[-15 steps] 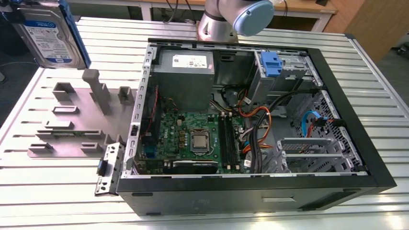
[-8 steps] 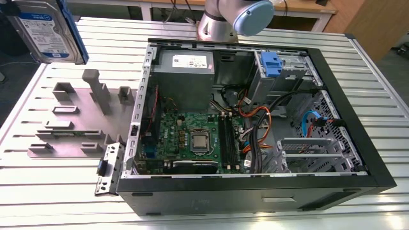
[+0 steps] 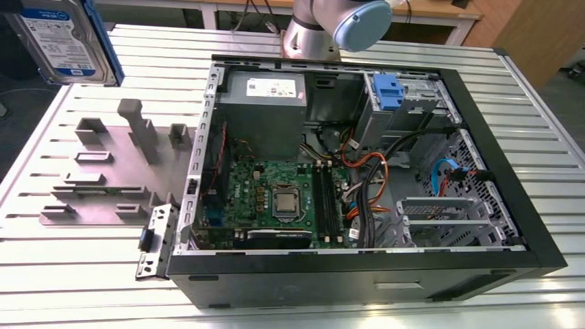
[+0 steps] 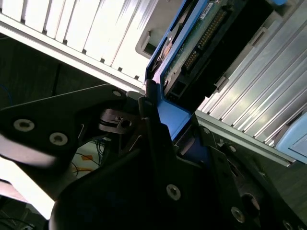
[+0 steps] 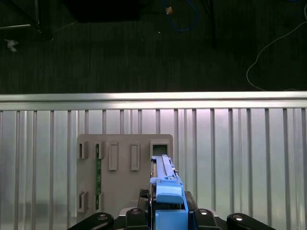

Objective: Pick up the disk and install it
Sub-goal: 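Pick up the disk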

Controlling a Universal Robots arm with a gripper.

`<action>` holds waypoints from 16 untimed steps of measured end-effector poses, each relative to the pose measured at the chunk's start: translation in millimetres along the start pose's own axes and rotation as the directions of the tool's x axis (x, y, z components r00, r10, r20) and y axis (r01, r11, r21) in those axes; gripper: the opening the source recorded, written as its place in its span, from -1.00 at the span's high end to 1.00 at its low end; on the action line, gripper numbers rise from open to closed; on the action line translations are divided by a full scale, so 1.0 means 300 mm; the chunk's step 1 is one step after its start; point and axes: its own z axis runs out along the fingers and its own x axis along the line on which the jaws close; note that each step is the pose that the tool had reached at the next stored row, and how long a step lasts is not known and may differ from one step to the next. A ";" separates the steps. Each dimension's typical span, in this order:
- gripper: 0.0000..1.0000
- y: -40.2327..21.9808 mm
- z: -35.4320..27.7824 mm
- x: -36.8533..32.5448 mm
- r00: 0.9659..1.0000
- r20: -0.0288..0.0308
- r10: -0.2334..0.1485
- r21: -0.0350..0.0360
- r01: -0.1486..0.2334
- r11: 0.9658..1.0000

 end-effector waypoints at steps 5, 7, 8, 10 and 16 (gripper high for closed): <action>0.27 0.000 -0.007 0.000 1.000 0.000 0.000 0.000 0.000 1.000; 0.27 0.000 -0.008 0.000 1.000 0.000 0.000 0.000 0.000 1.000; 0.27 0.000 -0.009 0.000 1.000 0.000 0.000 0.000 0.000 1.000; 0.27 0.000 -0.010 0.000 1.000 0.000 0.000 0.000 0.000 1.000; 0.27 0.001 -0.034 0.001 1.000 0.000 0.000 0.000 0.000 1.000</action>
